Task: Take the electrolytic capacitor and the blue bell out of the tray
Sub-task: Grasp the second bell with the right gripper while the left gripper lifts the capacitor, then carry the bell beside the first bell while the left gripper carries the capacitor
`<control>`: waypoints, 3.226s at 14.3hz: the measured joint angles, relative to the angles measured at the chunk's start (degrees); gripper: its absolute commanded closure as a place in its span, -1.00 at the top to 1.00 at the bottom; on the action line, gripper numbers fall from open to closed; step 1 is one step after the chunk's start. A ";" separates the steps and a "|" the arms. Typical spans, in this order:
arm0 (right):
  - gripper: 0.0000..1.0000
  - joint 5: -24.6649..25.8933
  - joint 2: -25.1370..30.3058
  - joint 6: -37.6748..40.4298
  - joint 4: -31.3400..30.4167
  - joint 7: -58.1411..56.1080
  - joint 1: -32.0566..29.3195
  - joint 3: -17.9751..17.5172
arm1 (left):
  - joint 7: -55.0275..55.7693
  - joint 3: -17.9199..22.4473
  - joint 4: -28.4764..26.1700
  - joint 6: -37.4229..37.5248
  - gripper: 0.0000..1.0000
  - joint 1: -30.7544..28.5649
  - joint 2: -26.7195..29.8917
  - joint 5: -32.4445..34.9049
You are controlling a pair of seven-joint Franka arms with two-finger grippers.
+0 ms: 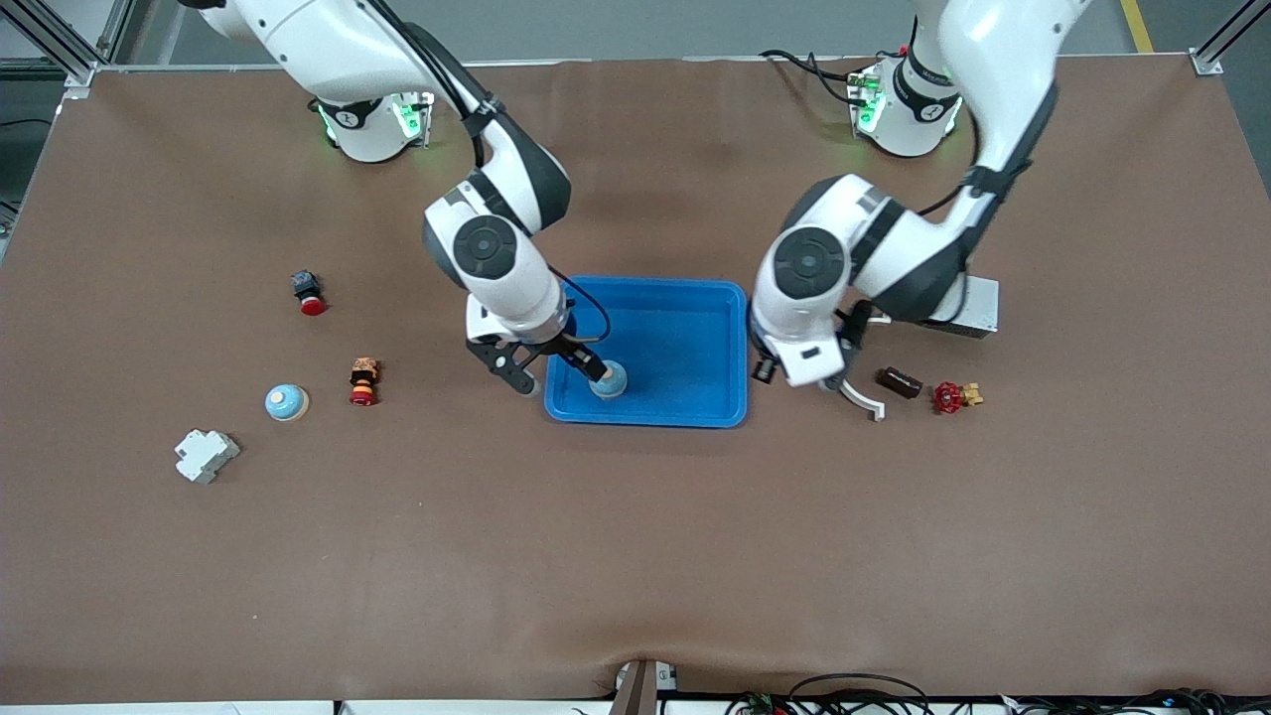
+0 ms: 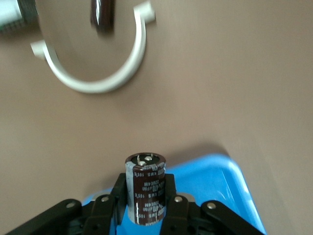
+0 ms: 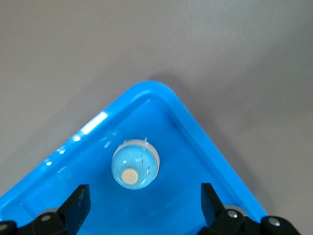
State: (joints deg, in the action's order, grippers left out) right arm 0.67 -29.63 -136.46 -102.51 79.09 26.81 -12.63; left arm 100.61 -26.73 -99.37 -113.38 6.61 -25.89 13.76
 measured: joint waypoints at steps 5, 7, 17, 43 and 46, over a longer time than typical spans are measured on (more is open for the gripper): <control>1.00 5.83 -4.79 0.08 3.55 9.52 4.23 0.19 | -13.66 0.13 -0.06 1.84 -1.00 -9.36 1.28 0.02; 1.00 7.43 -7.21 0.08 5.12 10.81 5.19 0.63 | -19.61 0.18 -0.26 1.97 -1.00 -12.84 1.29 0.03; 1.00 8.47 -12.22 -0.02 8.89 11.05 6.51 3.11 | -44.69 0.27 -3.72 2.00 -1.00 -24.92 0.95 6.63; -1.00 8.48 -5.50 32.08 20.82 -24.42 -8.53 5.64 | -78.51 0.26 -5.30 -11.42 -1.00 -35.04 -5.75 7.20; -1.00 8.52 -5.20 32.45 20.34 -34.88 -14.69 5.82 | -78.92 0.20 -4.10 -13.97 -1.00 -35.19 -9.16 10.19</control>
State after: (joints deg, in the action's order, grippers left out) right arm 9.19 -34.83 -104.01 -82.16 44.21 12.11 -6.81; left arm 21.69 -26.53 -103.47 -127.35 -28.57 -35.05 23.95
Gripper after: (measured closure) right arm 0.357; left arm 0.661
